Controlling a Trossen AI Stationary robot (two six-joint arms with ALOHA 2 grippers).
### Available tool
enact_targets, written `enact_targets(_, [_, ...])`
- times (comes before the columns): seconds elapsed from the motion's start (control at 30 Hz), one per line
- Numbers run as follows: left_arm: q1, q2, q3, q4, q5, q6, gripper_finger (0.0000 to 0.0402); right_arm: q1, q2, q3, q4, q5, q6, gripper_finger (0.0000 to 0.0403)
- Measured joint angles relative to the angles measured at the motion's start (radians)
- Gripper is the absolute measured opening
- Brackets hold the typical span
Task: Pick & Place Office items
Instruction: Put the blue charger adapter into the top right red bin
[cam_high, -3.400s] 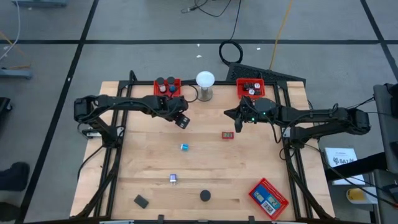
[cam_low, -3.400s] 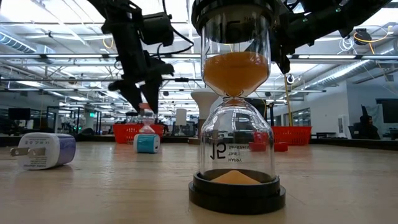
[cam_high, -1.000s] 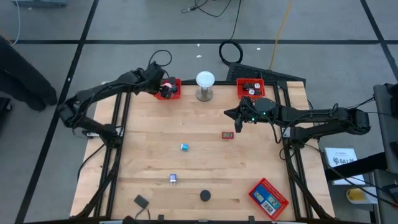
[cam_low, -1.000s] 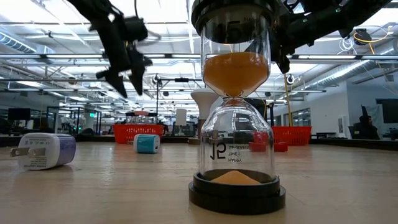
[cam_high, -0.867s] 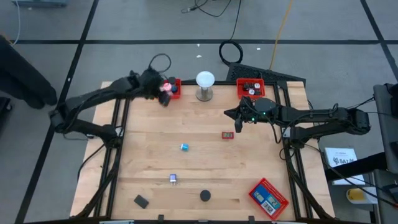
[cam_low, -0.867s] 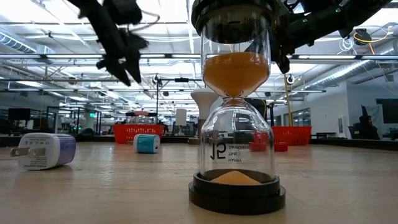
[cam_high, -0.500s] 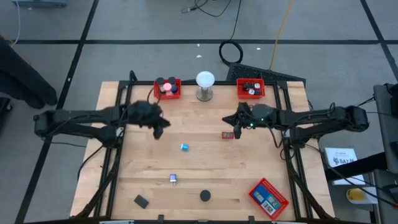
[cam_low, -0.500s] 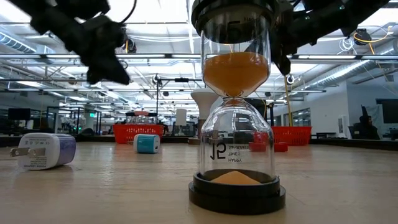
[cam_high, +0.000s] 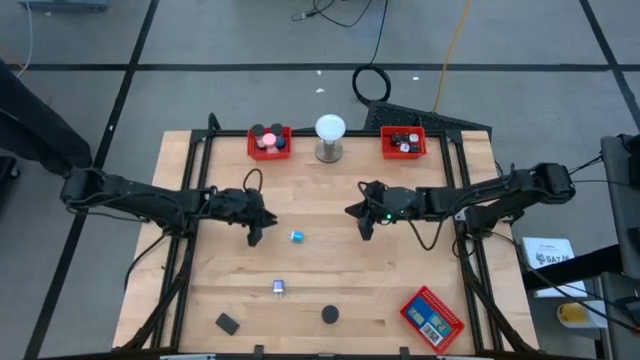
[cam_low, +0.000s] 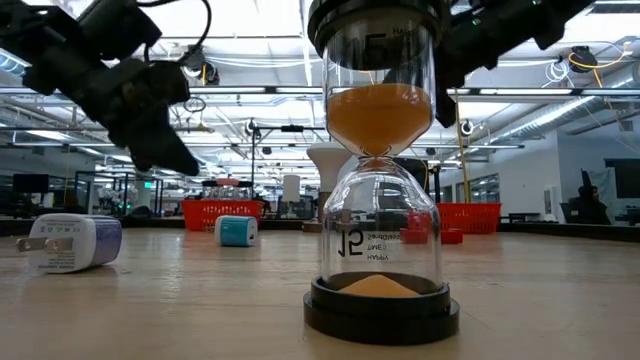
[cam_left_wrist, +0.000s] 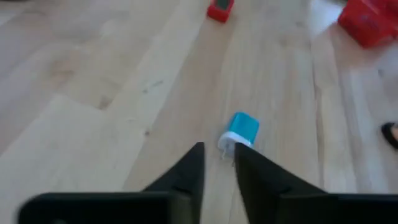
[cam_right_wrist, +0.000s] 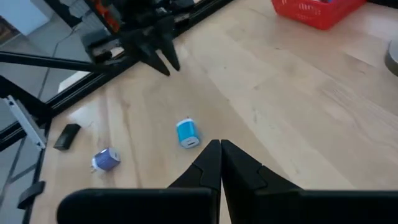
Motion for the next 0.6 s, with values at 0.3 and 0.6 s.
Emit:
enact_targets(0.3, [-0.056, 0.204, 0.000, 0.197, 0.022, 0.193, 0.0243, 0.007, -0.002, 0.014, 0.005, -0.001, 0.018, 0.0000])
enact_targets(0.6, [-0.065, 0.379, 0.001, 0.287, 0.020, 0.205, 0.0267, 0.007, -0.003, 0.014, 0.005, -0.001, 0.016, 0.0000])
